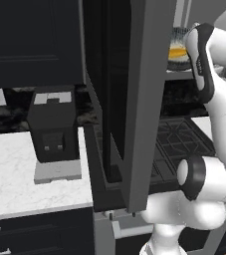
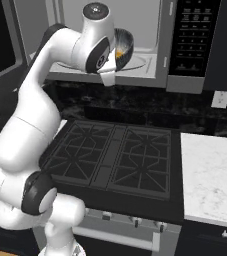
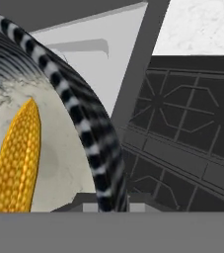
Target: Pick the corn from the sink and place it in the bowl. Then pick the bowl and place it in the microwave. Then close the microwave door and press the start button.
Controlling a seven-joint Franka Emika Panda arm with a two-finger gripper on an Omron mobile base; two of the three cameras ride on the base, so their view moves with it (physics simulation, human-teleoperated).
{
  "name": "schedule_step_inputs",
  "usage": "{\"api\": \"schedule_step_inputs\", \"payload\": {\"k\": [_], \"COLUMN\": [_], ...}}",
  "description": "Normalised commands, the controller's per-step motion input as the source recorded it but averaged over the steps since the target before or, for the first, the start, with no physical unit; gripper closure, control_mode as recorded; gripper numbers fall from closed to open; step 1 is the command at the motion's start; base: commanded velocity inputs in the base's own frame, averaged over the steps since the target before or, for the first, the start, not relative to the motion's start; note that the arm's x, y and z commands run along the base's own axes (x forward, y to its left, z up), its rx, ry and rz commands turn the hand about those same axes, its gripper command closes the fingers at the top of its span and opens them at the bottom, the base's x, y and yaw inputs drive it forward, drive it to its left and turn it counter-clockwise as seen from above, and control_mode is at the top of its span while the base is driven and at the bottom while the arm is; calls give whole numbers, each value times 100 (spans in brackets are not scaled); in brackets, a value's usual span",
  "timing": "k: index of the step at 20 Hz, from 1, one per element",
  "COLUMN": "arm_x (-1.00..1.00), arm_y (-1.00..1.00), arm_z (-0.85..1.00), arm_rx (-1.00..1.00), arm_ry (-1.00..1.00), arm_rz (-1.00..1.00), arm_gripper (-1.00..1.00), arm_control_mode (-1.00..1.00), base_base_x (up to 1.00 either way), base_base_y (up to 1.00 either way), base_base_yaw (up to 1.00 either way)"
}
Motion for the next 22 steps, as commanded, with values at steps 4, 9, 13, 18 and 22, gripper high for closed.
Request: {"api": "schedule_step_inputs", "payload": {"k": [4,9,13,18,22], "arm_x": [78,82,33,0,1], "arm_y": [28,30,10,0,4], "arm_z": [1,-7,-12,-27,-27], "arm_rx": [0,0,1,4,4], "arm_ry": [0,0,1,0,8], "arm_rz": [0,0,1,0,1], "arm_gripper": [100,100,100,100,100], "arm_control_mode": [-100,-100,-100,-100,-100], "base_base_x": [0,0,0,0,0], "base_base_y": [0,0,0,0,0], "base_base_yaw": [0,0,0,0,0]}}
